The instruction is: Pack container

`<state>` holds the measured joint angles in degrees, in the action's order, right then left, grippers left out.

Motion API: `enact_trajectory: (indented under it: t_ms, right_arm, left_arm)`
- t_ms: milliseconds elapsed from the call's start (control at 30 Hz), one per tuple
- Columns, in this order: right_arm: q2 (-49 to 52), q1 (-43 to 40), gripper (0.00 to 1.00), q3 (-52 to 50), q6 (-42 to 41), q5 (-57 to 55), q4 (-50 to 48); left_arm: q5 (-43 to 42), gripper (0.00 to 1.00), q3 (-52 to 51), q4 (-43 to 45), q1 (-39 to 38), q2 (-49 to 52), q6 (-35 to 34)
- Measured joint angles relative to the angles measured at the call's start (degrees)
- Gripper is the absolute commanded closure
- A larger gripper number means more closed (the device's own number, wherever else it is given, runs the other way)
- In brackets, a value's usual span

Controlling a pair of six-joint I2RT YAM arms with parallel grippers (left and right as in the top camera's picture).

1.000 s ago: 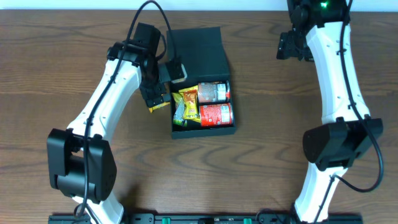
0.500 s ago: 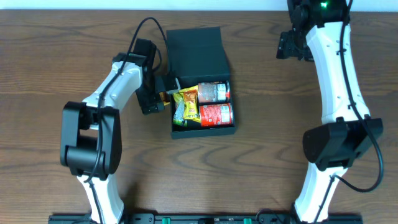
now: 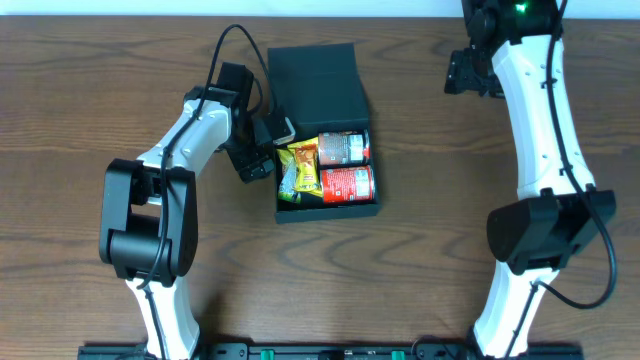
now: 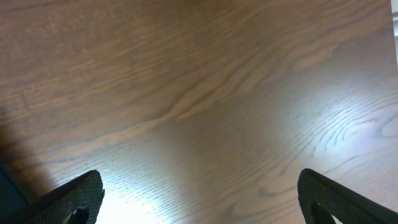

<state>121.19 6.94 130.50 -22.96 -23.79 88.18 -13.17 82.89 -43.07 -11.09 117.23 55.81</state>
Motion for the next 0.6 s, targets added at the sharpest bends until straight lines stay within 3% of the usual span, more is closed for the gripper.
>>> enact_trajectory:
  t_ms: [600]
  right_arm:
    - [0.0, 0.0, 0.01, 0.0, 0.0, 0.0, 1.1]
  left_arm:
    - [2.7, 0.08, 0.0, 0.9, 0.2, 0.7, -0.8]
